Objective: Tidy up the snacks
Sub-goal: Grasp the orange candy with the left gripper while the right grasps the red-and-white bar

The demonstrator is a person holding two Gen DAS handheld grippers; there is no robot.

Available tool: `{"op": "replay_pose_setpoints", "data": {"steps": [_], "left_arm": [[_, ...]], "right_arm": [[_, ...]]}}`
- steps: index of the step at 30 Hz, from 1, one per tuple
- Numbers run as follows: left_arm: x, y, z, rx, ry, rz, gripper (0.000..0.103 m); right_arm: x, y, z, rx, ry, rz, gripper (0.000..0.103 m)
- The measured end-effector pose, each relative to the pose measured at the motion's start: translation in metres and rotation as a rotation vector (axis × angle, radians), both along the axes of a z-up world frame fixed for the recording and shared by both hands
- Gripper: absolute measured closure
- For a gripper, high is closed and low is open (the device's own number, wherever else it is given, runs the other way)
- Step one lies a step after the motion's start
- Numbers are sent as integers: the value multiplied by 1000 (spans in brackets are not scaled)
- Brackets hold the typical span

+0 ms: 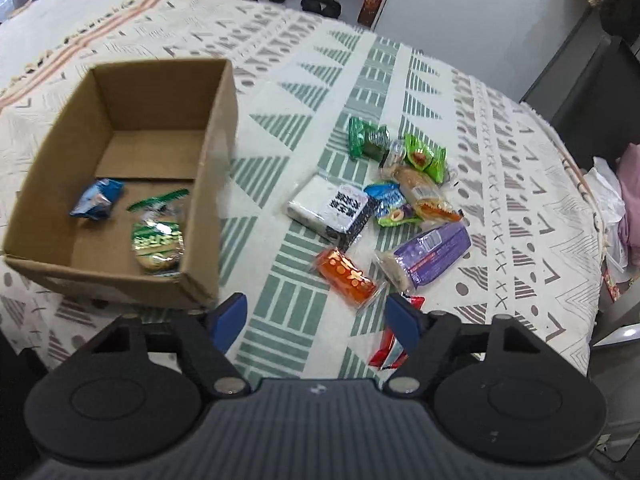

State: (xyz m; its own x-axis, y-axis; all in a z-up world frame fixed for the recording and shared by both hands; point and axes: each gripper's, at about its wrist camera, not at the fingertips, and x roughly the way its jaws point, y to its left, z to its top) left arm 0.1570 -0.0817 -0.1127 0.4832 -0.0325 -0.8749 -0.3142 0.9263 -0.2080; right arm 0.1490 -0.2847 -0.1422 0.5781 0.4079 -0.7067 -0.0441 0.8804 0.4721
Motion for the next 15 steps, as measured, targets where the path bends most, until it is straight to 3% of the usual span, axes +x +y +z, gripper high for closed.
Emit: {"op": "replay_pose_setpoints", "data": {"steps": [3,8,15], "left_arm": [[10,0,-12,-11,24,17,44],[21,-1,-29,-31,36,35,53],[38,0,-51,-84,73,52,55]], "right_arm": [[9,2,-10,-6,25,10,48],[22,8,-28,3,72,31,58],[37,16,-46,8,110,59,61]]}}
